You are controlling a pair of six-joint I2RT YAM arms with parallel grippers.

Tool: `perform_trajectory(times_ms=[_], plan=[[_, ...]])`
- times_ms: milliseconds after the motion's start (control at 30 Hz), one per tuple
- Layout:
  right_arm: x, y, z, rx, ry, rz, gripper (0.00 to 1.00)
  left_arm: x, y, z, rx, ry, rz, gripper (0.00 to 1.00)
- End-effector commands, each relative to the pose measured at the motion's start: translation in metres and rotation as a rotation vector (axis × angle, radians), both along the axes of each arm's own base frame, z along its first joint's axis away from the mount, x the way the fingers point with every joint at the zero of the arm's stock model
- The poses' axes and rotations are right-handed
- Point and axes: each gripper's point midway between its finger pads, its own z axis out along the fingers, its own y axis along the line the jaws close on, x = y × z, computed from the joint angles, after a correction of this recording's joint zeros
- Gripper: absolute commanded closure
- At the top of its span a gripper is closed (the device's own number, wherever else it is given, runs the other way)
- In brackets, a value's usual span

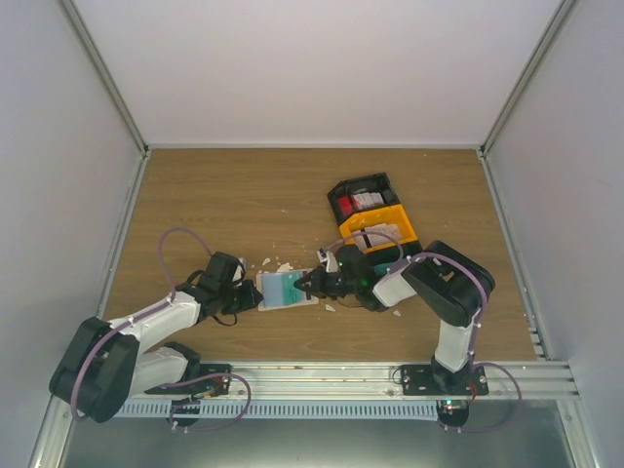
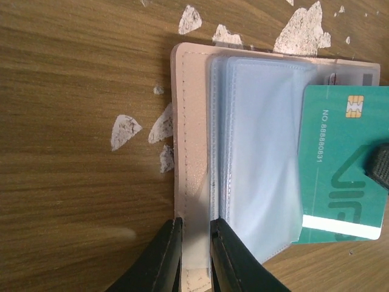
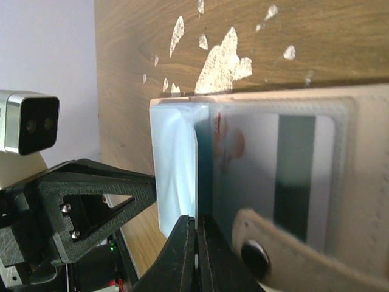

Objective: Put the credit cards into the card holder
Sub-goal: Insert the credit card into the card holder.

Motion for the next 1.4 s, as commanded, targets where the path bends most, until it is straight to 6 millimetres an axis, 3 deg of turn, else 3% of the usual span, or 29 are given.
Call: perform_trajectory(times_ms=[0,233,500,1367], plan=[[-0.004,-0.009,0.004,-0.005,-0.017,-0.045,0.99,-0.007,0.001,-0.004,-0.006,0.007,-0.006,0.82],[-0.005,-0.011,-0.005,-0.017,0.022,-0.064,1.00,-0.007,0.000,-0.004,-0.012,0.008,-0.014,0.82],[-0.004,0.001,-0.015,-0.002,0.049,-0.021,0.99,-0.009,-0.005,-0.006,-0.031,0.015,-0.034,0.82],[-0.009,0.026,-0.027,0.004,0.067,0.046,1.00,-0.012,-0.009,-0.011,-0.049,0.028,-0.060,0.82]])
